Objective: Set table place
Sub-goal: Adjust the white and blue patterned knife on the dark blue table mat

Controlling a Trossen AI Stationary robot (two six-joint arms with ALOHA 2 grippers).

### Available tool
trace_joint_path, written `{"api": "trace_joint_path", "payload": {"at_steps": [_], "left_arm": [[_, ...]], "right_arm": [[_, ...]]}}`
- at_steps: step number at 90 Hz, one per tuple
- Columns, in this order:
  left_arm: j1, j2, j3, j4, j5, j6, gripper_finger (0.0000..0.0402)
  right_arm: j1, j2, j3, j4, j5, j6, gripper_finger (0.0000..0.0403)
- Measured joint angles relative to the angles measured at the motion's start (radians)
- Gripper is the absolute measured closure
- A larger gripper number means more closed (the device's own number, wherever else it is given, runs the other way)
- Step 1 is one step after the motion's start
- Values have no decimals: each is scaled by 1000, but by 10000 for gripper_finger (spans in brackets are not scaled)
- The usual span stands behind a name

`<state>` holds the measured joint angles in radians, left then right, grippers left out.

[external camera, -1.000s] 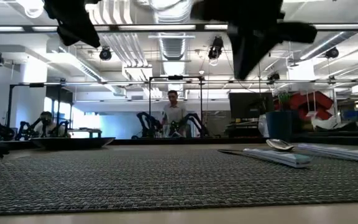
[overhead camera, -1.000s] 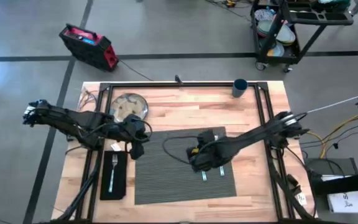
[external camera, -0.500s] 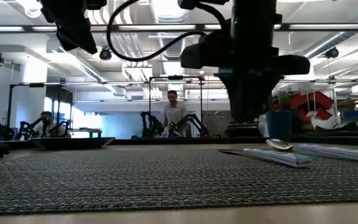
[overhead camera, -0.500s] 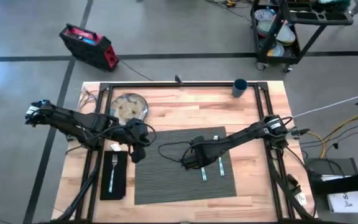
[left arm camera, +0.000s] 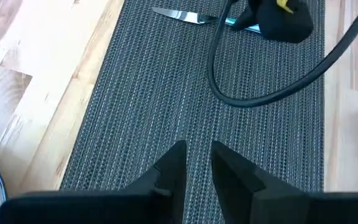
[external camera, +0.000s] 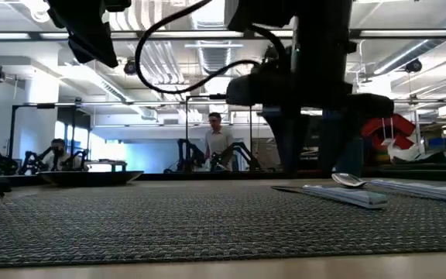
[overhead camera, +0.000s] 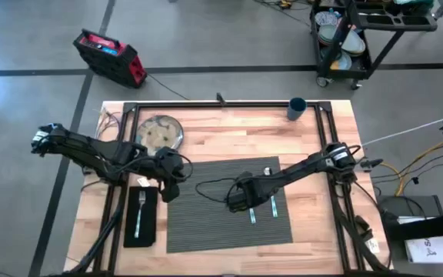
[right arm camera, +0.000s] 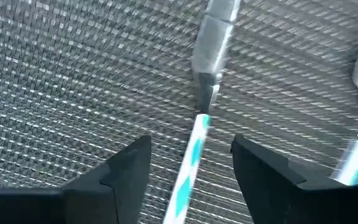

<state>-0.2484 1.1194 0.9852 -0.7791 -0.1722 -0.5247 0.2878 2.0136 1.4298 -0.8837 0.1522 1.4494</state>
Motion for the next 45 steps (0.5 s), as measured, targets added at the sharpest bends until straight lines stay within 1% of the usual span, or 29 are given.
{"api": "trace_joint_path", "payload": {"at_steps": [7, 16, 24, 32, 35, 45], "left_arm": [[-5, 0, 0, 0, 0, 0, 342], [-9, 0, 0, 0, 0, 0, 342], [-14, -1, 0, -2, 0, -1, 342], [-16, -1, 0, -3, 0, -1, 342], [-18, -1, 0, -3, 0, -3, 342], [-18, -1, 0, -3, 0, -4, 342]], "right_arm": [[0, 0, -25, 30, -4, 14, 221], [0, 0, -48, 33, -7, 51, 251], [3, 0, -55, 32, -4, 77, 297], [9, 0, -56, 34, 5, 78, 367], [10, 0, -56, 36, 9, 77, 383], [18, -10, -56, 33, 25, 95, 390]]}}
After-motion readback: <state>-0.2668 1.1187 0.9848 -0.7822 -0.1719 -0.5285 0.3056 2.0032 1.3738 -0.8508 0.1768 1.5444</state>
